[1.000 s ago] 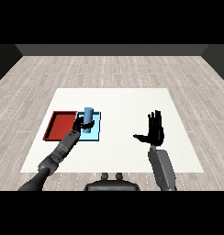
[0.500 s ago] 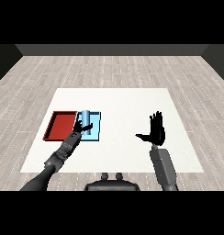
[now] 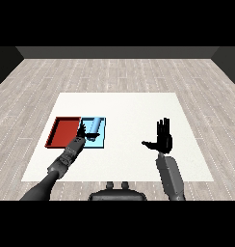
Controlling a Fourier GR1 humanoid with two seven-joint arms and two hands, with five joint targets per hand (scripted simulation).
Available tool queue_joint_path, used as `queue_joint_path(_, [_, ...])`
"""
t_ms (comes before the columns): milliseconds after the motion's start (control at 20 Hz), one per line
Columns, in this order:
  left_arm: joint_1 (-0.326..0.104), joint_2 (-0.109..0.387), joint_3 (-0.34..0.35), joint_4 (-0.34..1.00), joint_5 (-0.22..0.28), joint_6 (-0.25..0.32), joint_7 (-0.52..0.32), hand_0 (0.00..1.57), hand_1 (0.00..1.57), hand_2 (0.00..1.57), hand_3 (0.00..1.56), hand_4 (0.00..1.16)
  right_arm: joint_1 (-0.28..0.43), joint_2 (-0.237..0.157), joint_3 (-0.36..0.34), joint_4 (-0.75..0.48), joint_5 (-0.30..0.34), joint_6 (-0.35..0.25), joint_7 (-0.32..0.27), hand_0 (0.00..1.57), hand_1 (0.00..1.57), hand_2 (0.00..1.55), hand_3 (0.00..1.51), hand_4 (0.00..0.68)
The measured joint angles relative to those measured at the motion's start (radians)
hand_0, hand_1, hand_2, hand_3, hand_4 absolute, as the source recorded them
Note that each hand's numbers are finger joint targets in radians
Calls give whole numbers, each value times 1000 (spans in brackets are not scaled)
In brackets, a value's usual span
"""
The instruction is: Pick the blue can and put it in the blue box
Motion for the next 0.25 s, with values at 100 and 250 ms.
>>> queue_joint_path(100, [2, 2, 20, -16, 12, 27, -39, 0, 0, 0, 0, 0, -4, -5, -7, 1, -5, 7, 7, 0, 0, 0, 0, 0])
queue_joint_path(250, [14, 24, 59, -79, 42, 33, -159, 0, 0, 0, 0, 0, 3, -9, 0, -10, -2, 14, 10, 0, 0, 0, 0, 0])
